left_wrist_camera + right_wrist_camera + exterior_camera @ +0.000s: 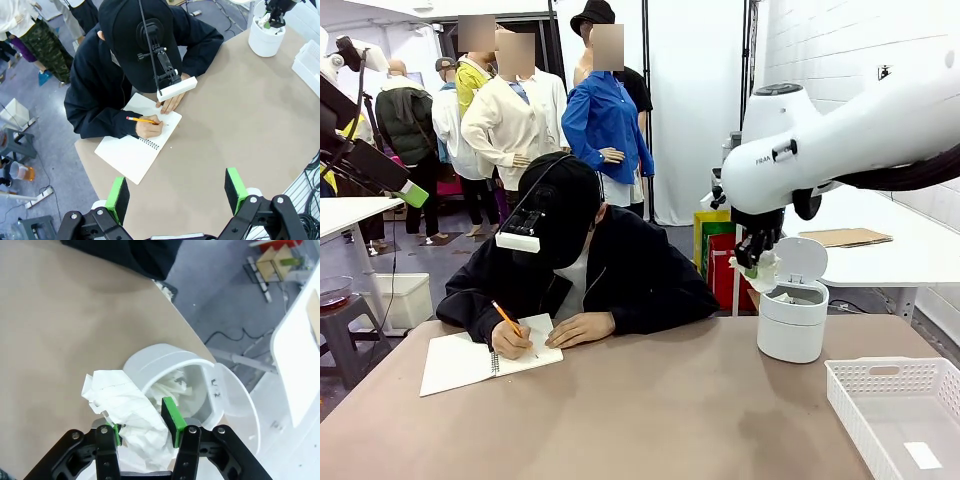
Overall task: Sort the paper based on its condition.
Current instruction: If a person hands you a paper, place it in the Organizing basket , and if it's crumpled, put it in the Trash can.
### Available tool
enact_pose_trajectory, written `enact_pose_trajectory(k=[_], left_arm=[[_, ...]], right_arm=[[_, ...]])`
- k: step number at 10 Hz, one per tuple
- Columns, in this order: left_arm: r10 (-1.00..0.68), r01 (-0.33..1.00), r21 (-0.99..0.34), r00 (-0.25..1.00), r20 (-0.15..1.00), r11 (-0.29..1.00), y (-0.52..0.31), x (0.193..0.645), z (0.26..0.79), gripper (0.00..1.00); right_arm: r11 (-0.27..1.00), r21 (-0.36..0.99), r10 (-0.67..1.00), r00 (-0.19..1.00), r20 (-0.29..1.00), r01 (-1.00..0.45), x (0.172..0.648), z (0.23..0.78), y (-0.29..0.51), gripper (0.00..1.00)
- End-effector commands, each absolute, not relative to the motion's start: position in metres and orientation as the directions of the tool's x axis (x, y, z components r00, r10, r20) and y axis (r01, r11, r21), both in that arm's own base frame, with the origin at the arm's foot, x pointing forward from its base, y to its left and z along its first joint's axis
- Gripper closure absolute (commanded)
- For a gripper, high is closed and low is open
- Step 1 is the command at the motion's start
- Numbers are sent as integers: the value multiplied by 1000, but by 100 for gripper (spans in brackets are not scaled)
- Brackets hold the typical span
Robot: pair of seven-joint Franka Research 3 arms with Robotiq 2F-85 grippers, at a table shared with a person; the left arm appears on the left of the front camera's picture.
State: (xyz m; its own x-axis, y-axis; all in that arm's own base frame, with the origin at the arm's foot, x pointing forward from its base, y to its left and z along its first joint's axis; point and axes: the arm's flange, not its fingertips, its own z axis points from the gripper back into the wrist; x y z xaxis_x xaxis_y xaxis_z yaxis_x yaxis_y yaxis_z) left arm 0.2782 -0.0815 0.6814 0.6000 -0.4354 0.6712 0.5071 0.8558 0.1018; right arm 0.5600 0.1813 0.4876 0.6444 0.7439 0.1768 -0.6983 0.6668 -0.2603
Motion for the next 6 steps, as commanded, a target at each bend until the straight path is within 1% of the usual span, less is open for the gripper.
enact_pose_trajectory(k=[1,3,6], left_arm=[[-434,507,100,600,672,856,-81,278,681,0],[-434,507,100,600,672,856,-81,278,681,0],[-434,507,100,600,672,856,-81,278,681,0]], right_arm=[[666,-307,742,646,178,-680,557,482,175,60],[664,-400,726,673,142,-632,553,482,162,60],[656,-472,700,709,88,-589,552,473,151,60]])
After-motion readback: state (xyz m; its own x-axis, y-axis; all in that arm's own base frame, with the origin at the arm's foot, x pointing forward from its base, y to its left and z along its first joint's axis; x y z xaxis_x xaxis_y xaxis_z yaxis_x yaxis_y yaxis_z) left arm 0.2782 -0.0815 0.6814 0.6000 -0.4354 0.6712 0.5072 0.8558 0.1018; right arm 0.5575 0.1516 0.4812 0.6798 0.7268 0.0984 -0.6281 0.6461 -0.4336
